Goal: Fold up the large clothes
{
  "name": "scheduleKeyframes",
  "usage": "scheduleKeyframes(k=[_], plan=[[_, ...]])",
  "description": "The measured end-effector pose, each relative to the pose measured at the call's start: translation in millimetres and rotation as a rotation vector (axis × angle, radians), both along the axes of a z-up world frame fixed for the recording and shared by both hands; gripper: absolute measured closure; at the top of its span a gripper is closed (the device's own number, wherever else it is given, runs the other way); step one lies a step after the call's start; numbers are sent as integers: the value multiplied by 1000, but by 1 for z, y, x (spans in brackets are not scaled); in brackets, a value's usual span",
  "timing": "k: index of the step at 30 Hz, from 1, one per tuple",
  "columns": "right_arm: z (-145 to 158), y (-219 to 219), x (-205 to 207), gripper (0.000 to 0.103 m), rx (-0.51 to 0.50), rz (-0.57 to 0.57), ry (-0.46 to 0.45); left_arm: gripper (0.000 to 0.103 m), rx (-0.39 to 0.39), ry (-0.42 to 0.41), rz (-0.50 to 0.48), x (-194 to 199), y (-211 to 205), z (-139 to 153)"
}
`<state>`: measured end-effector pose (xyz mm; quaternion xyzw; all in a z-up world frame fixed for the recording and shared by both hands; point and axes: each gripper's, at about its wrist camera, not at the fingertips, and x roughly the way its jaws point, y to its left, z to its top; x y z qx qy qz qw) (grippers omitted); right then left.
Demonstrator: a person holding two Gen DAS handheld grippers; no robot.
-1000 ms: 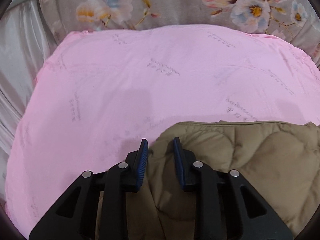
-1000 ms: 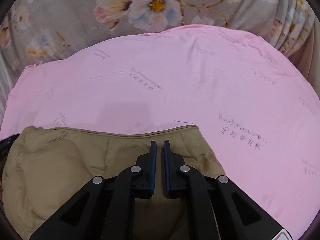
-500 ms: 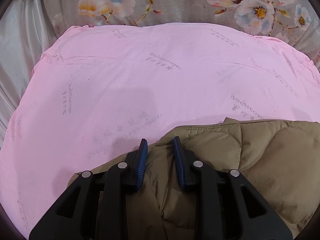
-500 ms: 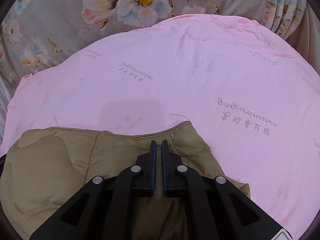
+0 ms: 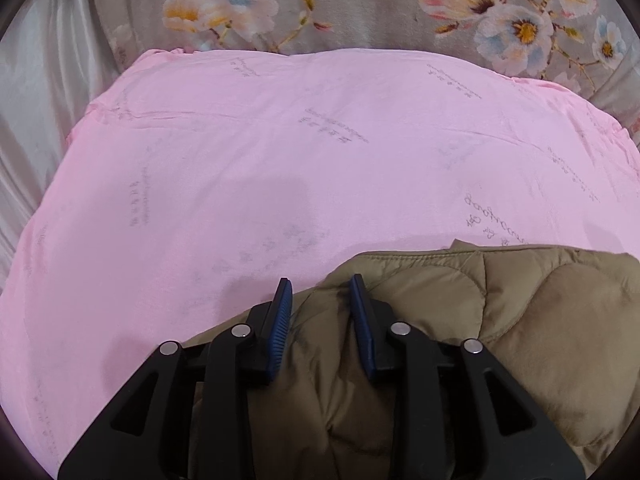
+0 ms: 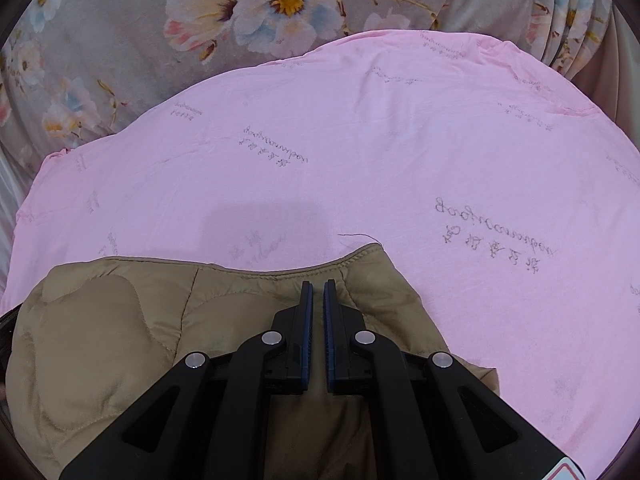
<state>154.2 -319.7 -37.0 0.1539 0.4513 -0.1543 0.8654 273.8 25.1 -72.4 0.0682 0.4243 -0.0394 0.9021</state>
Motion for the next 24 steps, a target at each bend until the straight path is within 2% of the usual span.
scheduleKeyframes(k=[2, 4, 8, 11, 14, 18, 24], plan=[[25, 15, -7, 90, -1, 26, -53, 74, -27, -4, 4, -11, 2, 16], [54, 36, -11, 90, 2, 61, -122, 74, -80, -21, -23, -28, -3, 39], [84, 85, -2, 90, 7, 168, -165, 74, -90, -36, -116, -55, -43, 69], [79, 114, 2, 89, -1, 219, -158, 73, -90, -8, -161, -69, -80, 67], [55, 125, 4, 89, 19, 228, -115, 73, -43, -2, -138, -71, -98, 50], [29, 123, 2, 90, 30, 218, -98, 72, -19, -28, -110, -72, -104, 29], [18, 130, 1, 90, 18, 220, -95, 71, -30, -53, -97, -75, -103, 13]])
